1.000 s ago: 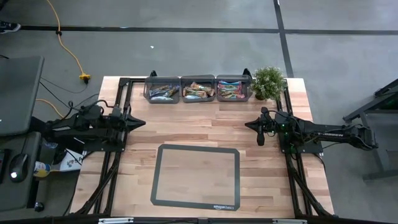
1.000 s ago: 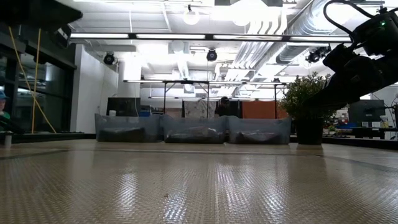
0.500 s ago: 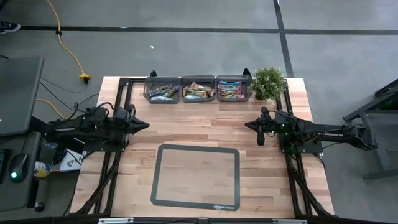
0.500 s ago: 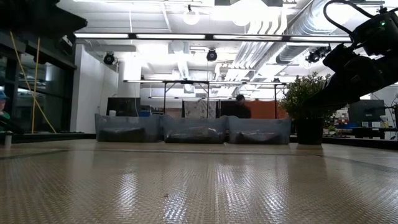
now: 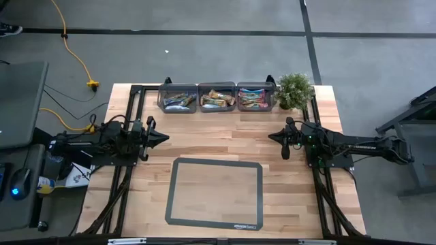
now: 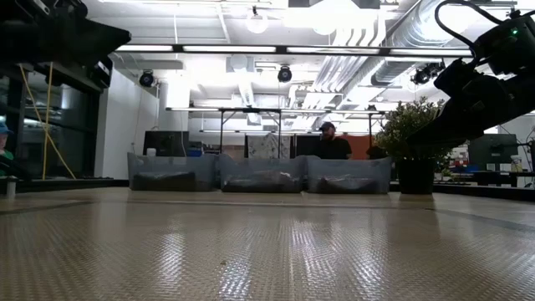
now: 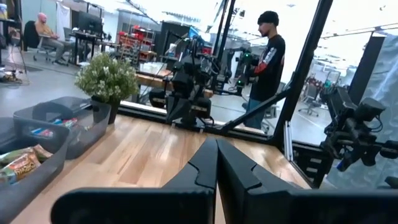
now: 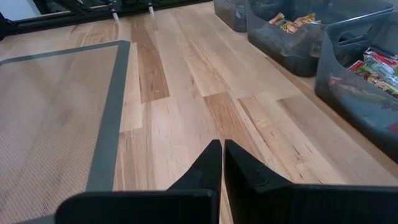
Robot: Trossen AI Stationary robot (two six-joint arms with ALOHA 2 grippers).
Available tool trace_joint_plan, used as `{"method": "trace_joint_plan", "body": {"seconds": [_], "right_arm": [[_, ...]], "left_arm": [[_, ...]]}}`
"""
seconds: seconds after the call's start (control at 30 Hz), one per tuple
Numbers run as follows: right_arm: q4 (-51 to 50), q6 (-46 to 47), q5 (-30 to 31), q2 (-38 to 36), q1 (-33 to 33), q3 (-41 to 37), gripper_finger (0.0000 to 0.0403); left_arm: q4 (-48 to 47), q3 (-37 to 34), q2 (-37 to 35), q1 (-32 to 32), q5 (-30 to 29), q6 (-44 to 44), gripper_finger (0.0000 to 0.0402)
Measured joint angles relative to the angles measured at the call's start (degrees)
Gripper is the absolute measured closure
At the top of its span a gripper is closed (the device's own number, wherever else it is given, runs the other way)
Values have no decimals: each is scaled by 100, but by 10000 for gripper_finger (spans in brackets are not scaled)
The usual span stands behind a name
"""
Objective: Pick and place Granola Bars by type
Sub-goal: Return to Home Position
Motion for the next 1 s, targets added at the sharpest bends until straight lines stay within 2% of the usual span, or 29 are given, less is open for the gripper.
{"method": "trace_joint_plan", "body": {"seconds": [0.27,0.6,1.0], "right_arm": [[1,1,1,0,0,0,402],[1,1,1,0,-1,-1,402],[0,1,1,0,1,1,402]], "left_arm": [[261,-326,0,0,-75,-146,401],[217,-539,0,2,-754,-191,401],[-109,-552,36,0,-129,-53,401]]}}
